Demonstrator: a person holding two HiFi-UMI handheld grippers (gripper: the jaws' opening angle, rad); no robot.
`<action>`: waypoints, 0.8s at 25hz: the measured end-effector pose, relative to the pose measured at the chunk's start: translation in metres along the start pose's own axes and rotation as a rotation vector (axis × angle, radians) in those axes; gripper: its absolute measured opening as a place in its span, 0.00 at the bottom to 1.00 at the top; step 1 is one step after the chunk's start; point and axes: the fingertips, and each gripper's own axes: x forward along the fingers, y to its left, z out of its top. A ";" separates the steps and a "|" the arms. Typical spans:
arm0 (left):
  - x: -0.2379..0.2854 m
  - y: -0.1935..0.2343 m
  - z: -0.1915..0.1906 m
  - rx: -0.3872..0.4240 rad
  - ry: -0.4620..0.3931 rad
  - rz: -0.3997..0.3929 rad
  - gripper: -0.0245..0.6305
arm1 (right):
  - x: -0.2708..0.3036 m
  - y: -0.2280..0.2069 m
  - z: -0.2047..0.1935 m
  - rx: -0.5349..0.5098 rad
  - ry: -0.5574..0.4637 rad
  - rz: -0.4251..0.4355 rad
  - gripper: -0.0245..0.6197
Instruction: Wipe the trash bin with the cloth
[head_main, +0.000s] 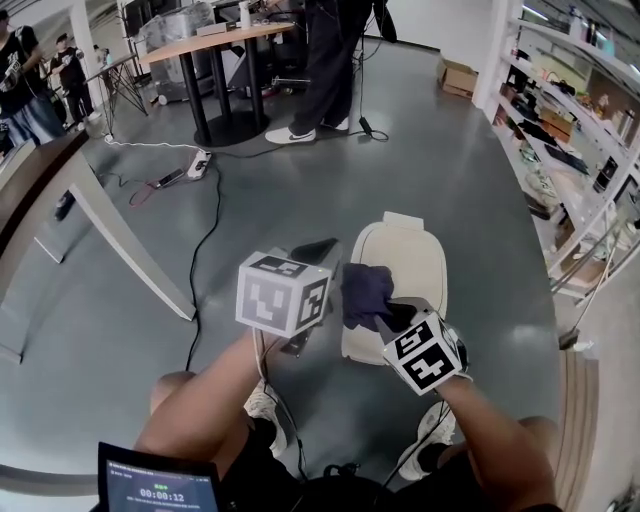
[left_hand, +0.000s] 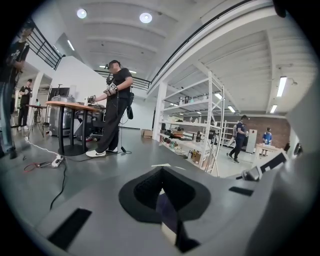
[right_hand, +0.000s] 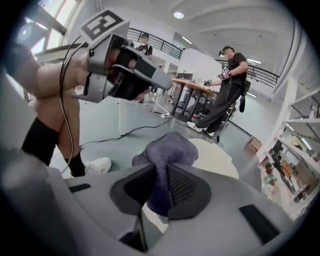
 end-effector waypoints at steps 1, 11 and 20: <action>0.000 0.001 0.000 0.000 0.001 0.002 0.04 | 0.000 0.000 -0.003 -0.028 0.022 -0.009 0.15; 0.002 -0.005 -0.006 0.015 0.014 -0.008 0.04 | -0.004 -0.010 -0.018 0.032 0.040 -0.007 0.15; 0.006 -0.020 -0.017 0.050 0.052 -0.049 0.04 | -0.022 -0.024 -0.041 0.066 0.055 -0.059 0.15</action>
